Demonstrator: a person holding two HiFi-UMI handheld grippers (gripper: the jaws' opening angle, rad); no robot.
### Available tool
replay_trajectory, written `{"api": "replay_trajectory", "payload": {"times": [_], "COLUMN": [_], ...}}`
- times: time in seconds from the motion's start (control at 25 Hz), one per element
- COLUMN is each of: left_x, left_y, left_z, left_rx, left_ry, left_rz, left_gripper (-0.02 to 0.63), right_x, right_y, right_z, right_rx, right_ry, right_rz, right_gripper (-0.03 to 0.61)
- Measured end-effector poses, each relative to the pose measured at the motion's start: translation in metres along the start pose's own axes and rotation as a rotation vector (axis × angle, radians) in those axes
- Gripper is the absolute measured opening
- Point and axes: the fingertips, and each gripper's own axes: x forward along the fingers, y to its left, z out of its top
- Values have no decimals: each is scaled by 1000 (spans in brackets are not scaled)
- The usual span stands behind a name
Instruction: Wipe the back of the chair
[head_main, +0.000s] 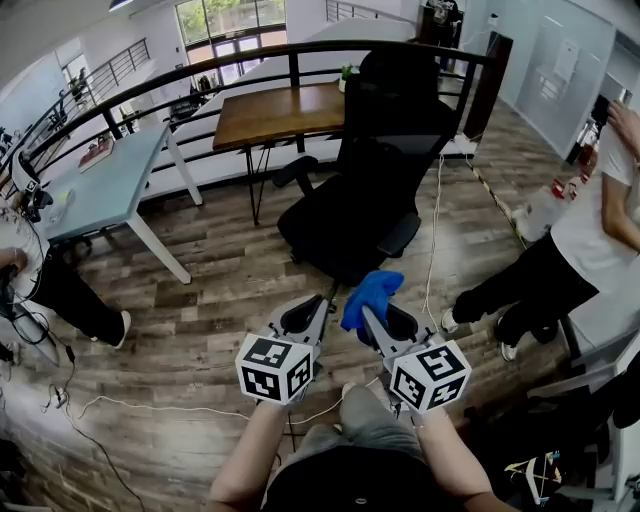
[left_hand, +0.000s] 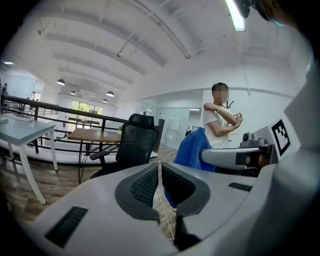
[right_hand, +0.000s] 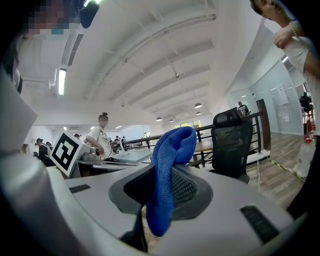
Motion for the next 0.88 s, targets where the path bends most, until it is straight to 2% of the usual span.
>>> {"api": "replay_trajectory", "payload": {"times": [0.2, 0.36, 0.88], "left_x": [19, 49, 172], "left_y": [23, 59, 169], "left_z": [1, 10, 71], "left_rx": [-9, -13, -14], "left_ry": [15, 18, 16], "left_rz": [8, 22, 56], "left_gripper": [32, 32, 32], "right_x": [33, 78, 227], "right_y": [-10, -26, -113], "right_z": [3, 11, 65], "right_rx": [7, -2, -4], "right_ry": [5, 10, -15], "right_rz": [38, 72, 133], "right_gripper": [89, 91, 91]}}
